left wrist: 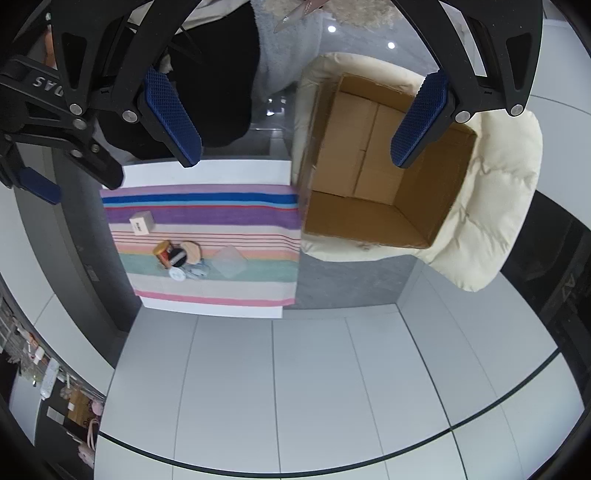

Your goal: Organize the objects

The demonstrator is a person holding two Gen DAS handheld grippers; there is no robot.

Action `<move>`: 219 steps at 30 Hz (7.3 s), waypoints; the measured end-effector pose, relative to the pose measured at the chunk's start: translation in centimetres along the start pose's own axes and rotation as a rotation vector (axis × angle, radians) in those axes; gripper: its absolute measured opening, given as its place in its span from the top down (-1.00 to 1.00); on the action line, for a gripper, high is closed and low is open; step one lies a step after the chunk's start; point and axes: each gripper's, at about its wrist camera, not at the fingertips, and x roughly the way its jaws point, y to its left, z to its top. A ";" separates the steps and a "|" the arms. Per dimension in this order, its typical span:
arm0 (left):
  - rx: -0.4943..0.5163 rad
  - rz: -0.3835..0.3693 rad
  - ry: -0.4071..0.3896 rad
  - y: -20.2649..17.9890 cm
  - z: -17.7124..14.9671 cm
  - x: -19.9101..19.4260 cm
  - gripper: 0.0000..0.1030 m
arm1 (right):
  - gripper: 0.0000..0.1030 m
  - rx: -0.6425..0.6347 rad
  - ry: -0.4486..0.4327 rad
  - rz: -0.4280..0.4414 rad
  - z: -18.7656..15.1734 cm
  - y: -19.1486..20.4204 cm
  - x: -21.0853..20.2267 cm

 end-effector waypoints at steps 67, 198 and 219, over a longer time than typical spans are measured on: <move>0.031 -0.081 0.070 -3.6 0.0 3.0 -1.00 | -1.00 0.024 -0.005 0.038 -0.3 -4.7 -0.5; 0.036 -0.035 0.043 -15.7 19.3 23.4 -0.72 | -0.05 -0.056 -0.069 -0.055 16.2 -18.1 14.7; 0.070 -0.067 0.012 -13.7 9.0 14.1 -0.72 | -0.05 -0.060 -0.084 -0.046 6.8 -18.1 8.8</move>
